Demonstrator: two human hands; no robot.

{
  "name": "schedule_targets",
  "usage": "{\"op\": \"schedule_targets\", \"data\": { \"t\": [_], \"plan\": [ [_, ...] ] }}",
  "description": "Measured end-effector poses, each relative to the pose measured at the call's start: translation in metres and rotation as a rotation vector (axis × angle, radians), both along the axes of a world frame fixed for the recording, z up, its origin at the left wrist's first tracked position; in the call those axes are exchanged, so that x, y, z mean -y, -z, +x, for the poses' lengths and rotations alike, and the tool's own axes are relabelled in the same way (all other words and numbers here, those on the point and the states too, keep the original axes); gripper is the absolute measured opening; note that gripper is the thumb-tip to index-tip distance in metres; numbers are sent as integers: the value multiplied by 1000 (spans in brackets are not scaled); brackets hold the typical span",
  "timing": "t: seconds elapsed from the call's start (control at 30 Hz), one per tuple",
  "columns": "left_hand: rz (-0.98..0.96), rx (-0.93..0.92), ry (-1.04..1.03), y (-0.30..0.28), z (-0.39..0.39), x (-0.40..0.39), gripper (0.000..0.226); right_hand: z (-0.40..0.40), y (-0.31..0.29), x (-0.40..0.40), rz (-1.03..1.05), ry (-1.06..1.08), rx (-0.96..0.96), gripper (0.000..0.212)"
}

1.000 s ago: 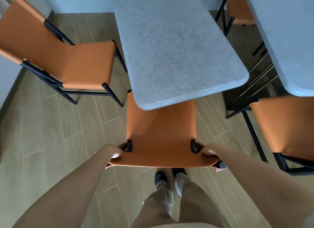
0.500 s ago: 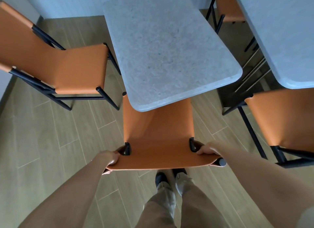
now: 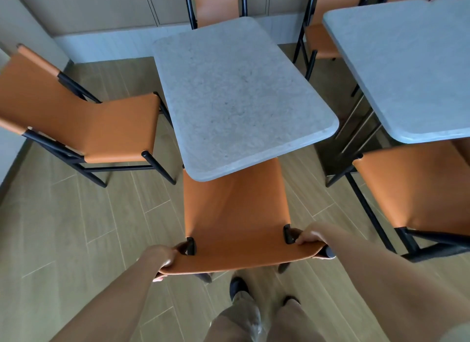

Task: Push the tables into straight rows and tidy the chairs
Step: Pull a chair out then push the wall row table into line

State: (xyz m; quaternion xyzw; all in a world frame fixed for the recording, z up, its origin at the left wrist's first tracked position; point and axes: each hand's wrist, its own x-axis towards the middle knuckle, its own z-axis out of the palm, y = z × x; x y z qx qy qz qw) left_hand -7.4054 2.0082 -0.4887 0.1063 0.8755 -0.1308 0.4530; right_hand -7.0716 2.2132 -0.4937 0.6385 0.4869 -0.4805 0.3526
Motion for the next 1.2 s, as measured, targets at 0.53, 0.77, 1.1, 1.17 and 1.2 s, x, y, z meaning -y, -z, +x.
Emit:
{"op": "schedule_targets", "data": {
  "t": [0.53, 0.77, 1.1, 1.17, 1.2],
  "plan": [
    [29, -63, 26, 25, 86, 38, 46, 82, 21, 8, 68, -76, 6, 47],
    [105, -97, -19, 32, 110, 48, 46, 103, 32, 13, 117, -95, 4, 45],
    [9, -51, 25, 32, 131, 54, 42, 127, 49, 23, 101, -55, 1, 25],
    [9, -47, 15, 30, 135, 53, 40, 136, 53, 25, 73, -21, 4, 21],
    [8, -47, 17, 29, 138, 53, 40, 140, 54, 27, 60, 2, 9, 21]
  ]
}}
